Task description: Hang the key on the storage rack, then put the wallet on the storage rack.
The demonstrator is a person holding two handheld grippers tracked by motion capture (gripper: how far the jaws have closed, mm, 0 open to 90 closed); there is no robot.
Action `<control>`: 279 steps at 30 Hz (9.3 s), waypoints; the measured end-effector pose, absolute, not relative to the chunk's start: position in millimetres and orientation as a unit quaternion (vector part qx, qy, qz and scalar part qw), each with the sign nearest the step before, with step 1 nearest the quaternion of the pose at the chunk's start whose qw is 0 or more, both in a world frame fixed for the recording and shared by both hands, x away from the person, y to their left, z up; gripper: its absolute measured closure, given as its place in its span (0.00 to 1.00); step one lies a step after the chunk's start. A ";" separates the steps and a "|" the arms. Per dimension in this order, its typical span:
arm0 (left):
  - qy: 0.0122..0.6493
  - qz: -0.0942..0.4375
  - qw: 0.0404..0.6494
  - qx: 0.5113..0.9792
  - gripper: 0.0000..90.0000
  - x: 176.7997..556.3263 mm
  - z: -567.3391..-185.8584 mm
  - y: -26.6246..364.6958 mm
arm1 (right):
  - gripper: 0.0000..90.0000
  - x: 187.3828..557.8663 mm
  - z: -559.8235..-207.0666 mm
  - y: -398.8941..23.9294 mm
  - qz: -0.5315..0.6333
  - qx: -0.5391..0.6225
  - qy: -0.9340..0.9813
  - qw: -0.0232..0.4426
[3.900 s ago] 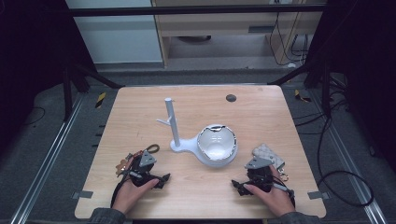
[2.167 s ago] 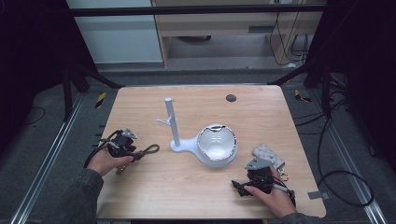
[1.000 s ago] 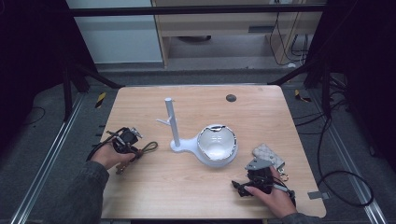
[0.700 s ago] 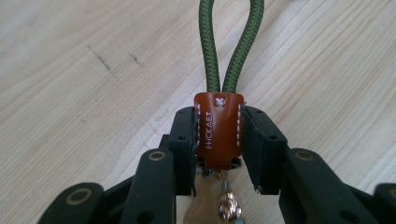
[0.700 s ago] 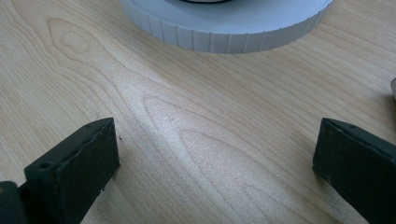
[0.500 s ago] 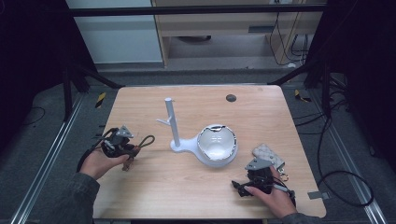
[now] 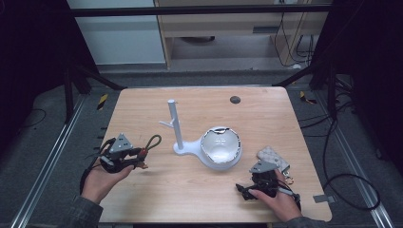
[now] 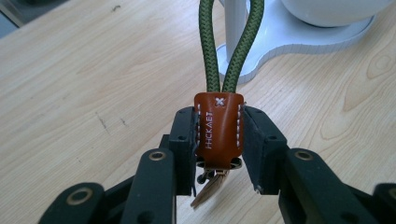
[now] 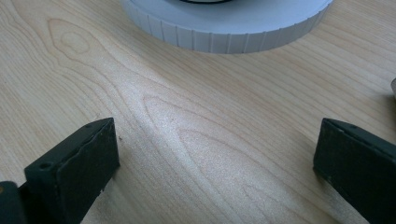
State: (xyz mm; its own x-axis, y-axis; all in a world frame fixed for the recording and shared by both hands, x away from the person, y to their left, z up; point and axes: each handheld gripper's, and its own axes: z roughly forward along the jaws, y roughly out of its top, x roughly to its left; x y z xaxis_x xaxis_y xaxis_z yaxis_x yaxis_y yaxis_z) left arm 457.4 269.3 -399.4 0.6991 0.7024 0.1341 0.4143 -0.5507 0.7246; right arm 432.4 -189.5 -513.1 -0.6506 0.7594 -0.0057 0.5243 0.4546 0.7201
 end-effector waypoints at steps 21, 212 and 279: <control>0.334 0.238 0.385 0.827 0.74 442.5 -395.8 256.1 | 0.00 433.2 -513.1 -189.5 0.354 0.384 0.836 0.166; 0.460 0.202 0.329 0.800 0.00 492.9 -508.7 265.5 | 0.23 502.1 -460.7 -271.9 0.142 0.495 0.855 0.066; 0.466 0.203 0.328 0.796 0.00 495.3 -508.6 264.2 | 0.35 472.4 -383.7 -209.7 0.101 0.329 0.921 0.182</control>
